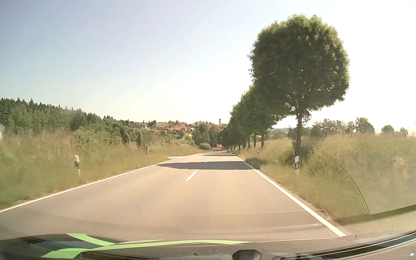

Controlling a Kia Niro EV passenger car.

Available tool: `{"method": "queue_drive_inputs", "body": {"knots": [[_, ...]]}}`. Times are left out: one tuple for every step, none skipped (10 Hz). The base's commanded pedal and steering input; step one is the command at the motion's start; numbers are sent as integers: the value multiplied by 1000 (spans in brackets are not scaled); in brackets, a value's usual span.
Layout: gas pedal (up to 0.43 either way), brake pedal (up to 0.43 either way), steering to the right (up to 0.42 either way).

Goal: Follow the waypoints while adhering to traffic rules and regulations

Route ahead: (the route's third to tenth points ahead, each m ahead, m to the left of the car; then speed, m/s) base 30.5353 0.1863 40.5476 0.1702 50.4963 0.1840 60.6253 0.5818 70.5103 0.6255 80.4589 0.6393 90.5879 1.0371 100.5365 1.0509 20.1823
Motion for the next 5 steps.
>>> {"method": "queue_drive_inputs", "body": {"knots": [[118,0,0],[118,0,0],[118,0,0],[98,0,0],[79,0,0]]}}
